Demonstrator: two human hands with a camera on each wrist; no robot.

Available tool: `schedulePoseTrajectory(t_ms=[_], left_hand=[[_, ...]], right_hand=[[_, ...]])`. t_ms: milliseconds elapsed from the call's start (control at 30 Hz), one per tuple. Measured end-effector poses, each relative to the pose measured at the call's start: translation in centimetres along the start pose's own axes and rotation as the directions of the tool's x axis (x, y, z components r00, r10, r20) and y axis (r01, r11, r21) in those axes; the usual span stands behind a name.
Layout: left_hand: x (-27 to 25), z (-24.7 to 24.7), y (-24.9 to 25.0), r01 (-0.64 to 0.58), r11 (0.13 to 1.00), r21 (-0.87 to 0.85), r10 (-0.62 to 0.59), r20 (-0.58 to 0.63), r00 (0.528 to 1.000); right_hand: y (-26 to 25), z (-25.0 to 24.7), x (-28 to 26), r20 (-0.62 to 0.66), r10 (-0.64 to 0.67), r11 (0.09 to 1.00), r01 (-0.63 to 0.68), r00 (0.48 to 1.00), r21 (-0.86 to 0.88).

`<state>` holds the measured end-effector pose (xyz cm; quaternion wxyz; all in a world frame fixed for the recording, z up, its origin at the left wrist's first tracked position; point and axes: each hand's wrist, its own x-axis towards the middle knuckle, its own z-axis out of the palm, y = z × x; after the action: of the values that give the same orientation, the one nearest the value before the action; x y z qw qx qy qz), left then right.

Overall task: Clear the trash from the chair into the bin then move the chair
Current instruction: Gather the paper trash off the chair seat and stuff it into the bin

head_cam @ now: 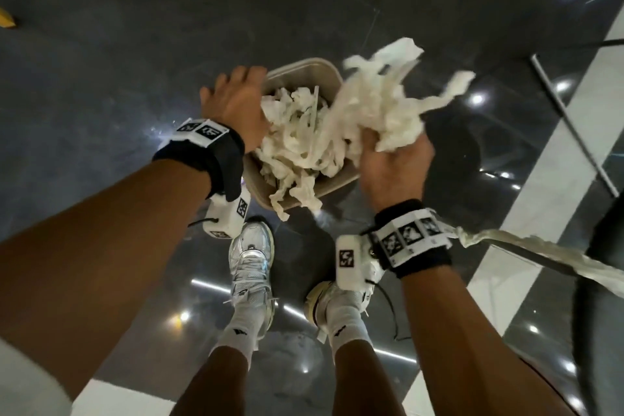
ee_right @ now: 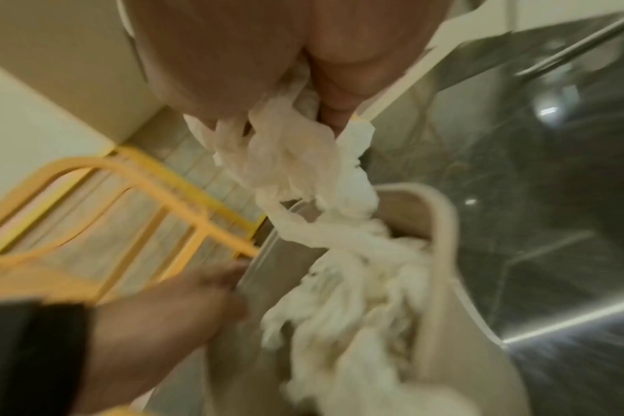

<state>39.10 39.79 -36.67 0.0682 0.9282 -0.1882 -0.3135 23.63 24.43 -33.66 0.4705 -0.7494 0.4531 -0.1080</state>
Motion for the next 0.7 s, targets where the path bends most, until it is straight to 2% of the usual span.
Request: schedulePoseTrajectory(t_ms=[67, 100, 133, 200, 300, 400, 467, 567, 667, 700], left_hand=[[-0.4, 0.6, -0.4, -0.002, 0.994, -0.111, 0.004, 0.019, 1.0], [-0.5, 0.9, -0.7, -0.003, 0.983, -0.182, 0.006, 0.015, 1.0], [-0.7, 1.0, -0.9, 0.005, 0.967, -0.255, -0.005, 0.002, 1.0], [-0.9, 1.1, -1.5, 0.007, 0.932, -0.361, -0.02, -0.031, 0.999], [-1.5, 1.1, -2.4, -0.023, 0.919, -0.394, 0.016, -0.021, 1.0], [-1.7, 1.3, -3.4, -0.025, 0.933, -0.359, 0.034, 0.021, 0.999], [-2.2, 1.2, -3.4, 0.02, 0.941, -0.338, -0.003, 0.049, 0.999], [-3.4, 0.4, -2.8, 0.065, 0.954, -0.291, -0.051, 0.056, 0.997], [-5.2, -1.5, -1.1, 0.074, 0.97, -0.232, -0.065, 0.048, 0.997], [-5.8, -2.2, -0.7, 0.076, 0.971, -0.229, -0.065, 0.053, 0.996]], right_hand=[[-0.8, 3.9, -0.9, 0.21, -0.095, 0.988, 0.118, 0.973, -0.099], [-0.2, 6.5, -1.1, 0.336, -0.107, 0.963, 0.182, 0.936, -0.199], [1.3, 9.1, -0.9, 0.461, -0.056, 0.923, 0.222, 0.886, -0.315], [4.2, 13.1, -0.5, 0.572, 0.153, 0.836, 0.203, 0.806, -0.51], [5.5, 15.1, 0.0, 0.588, 0.312, 0.765, 0.169, 0.746, -0.621], [4.0, 14.4, 0.5, 0.597, 0.403, 0.791, 0.064, 0.693, -0.609], [2.7, 13.8, 0.9, 0.609, 0.416, 0.794, 0.056, 0.675, -0.605], [1.3, 12.7, 0.4, 0.624, 0.34, 0.779, 0.162, 0.703, -0.606], [1.0, 10.8, -0.2, 0.595, 0.369, 0.774, 0.119, 0.714, -0.622], [-0.4, 9.4, -0.9, 0.575, 0.356, 0.777, 0.109, 0.736, -0.62]])
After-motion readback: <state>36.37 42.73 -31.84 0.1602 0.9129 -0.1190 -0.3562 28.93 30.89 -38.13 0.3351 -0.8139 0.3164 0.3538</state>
